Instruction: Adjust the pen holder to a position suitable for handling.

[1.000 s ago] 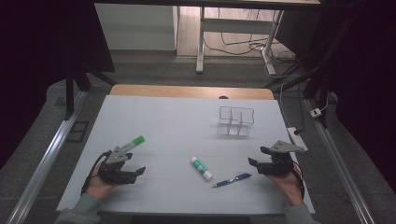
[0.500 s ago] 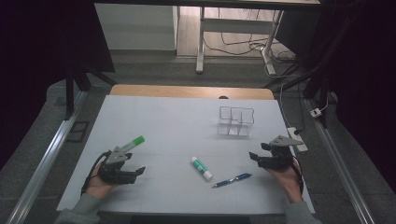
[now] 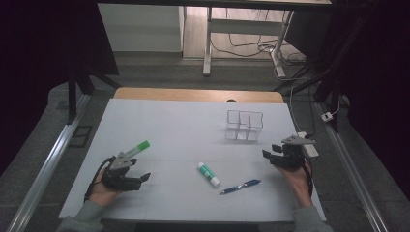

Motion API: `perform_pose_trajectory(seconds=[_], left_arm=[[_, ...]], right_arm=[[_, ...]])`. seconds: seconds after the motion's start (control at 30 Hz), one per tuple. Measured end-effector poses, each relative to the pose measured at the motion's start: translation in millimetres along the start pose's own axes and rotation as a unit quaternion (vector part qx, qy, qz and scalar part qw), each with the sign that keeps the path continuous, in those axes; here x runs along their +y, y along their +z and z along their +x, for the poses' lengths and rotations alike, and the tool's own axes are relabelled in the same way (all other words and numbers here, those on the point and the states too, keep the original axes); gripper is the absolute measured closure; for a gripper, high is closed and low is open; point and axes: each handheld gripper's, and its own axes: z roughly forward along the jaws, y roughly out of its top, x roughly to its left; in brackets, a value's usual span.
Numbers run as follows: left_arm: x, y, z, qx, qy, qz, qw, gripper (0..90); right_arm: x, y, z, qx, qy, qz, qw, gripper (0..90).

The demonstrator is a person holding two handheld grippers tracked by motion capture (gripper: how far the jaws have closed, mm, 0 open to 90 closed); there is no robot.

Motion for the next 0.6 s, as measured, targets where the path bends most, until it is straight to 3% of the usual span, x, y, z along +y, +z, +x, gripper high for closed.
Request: perform_pose_trajectory(seconds=[0.37,0.6], left_arm=[[-1.0,-0.3,0.7,0.002,-0.001,0.001,1.0,22.1],[-1.3,-0.2,0.6,0.001,-0.001,0.002,1.0,22.1]], right_arm=[[20.6,21.9,-9.6,-0.021,-0.003,0.001,0.9998,59.1],[26.0,27.7,-13.6,-0.028,0.001,0.001,0.9996,73.4]])
